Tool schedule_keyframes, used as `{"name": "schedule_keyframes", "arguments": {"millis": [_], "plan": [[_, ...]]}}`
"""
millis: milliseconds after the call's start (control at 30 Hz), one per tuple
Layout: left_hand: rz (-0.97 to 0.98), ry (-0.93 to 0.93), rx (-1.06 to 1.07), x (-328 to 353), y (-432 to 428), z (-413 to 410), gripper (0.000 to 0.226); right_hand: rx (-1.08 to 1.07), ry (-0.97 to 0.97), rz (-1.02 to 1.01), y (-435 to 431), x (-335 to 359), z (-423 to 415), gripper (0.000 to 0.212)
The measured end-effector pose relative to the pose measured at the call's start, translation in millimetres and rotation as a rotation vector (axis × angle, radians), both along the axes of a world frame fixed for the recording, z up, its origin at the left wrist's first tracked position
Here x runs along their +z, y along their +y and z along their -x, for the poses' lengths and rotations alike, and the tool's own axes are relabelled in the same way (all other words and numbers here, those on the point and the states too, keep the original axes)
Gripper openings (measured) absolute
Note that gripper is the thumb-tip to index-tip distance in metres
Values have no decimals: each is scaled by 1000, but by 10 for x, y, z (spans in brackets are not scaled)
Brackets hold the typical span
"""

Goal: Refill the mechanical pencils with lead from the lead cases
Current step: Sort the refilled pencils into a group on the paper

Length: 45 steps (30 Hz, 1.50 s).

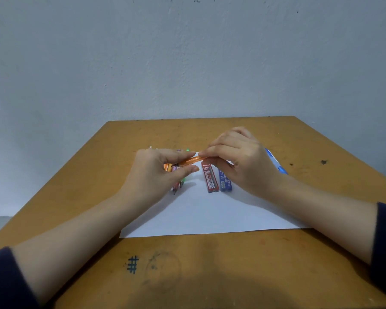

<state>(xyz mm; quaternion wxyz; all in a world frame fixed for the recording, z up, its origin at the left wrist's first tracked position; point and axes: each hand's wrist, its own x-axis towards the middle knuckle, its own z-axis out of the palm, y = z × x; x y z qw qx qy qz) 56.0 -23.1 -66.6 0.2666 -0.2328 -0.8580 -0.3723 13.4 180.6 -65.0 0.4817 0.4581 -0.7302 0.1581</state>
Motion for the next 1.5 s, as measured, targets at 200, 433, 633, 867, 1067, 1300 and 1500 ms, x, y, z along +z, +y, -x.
{"name": "schedule_keyframes", "arguments": {"millis": [200, 433, 633, 867, 1067, 1300, 1500], "plan": [[-55, 22, 10, 11, -41, 19, 24, -90, -48, 28, 54, 27, 11, 17], [-117, -31, 83, 33, -83, 52, 24, -246, -240, 40, 278, 109, 114, 20], [-177, -102, 116, 23, -82, 79, 24, -199, -401, 128, 299, 158, 100, 19], [-231, -149, 115, 20, -81, 99, 23, -106, -598, 235, 312, 140, 109, 16], [-265, -168, 114, 22, -82, 114, 20, -90, -559, 231, 329, 164, 114, 15], [-306, -161, 111, 24, -113, 127, 23, -155, -511, 208, 376, 208, 137, 16], [-317, -170, 128, 26, -118, 149, 24, -272, -667, -8, 410, 308, 109, 18]]}}
